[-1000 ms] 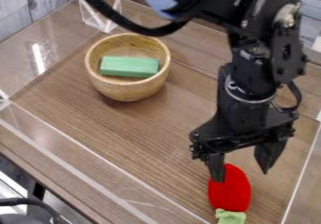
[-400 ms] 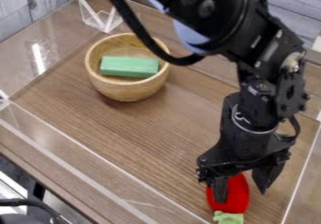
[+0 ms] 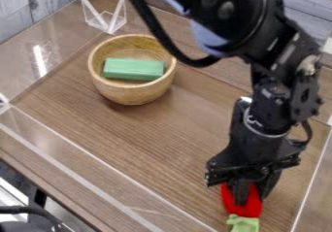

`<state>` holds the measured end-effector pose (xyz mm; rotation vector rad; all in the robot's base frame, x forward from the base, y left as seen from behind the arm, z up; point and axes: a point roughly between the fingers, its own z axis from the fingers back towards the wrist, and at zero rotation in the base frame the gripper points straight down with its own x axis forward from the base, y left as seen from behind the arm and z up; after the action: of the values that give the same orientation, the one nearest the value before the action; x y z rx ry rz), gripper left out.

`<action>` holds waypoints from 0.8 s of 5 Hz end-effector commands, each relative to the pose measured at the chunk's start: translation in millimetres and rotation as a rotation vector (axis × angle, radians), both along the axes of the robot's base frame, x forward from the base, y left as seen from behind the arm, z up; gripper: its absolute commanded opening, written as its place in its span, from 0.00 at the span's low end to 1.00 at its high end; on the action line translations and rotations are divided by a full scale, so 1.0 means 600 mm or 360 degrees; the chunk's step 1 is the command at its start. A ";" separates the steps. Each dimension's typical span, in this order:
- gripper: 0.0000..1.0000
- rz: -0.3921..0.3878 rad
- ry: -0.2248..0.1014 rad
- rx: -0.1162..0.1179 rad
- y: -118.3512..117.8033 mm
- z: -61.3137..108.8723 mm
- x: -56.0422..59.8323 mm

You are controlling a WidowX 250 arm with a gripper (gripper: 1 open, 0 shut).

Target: Move the red object to the left side of the table

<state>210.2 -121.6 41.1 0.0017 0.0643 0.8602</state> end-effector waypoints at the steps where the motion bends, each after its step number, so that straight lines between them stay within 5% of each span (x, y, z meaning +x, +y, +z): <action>1: 0.00 -0.0049 -0.0127 -0.0064 -0.013 0.064 0.023; 4: 0.00 -0.0149 -0.0156 -0.0127 0.016 0.063 0.033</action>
<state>222.7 -110.2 62.8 -0.0631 0.0538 0.7640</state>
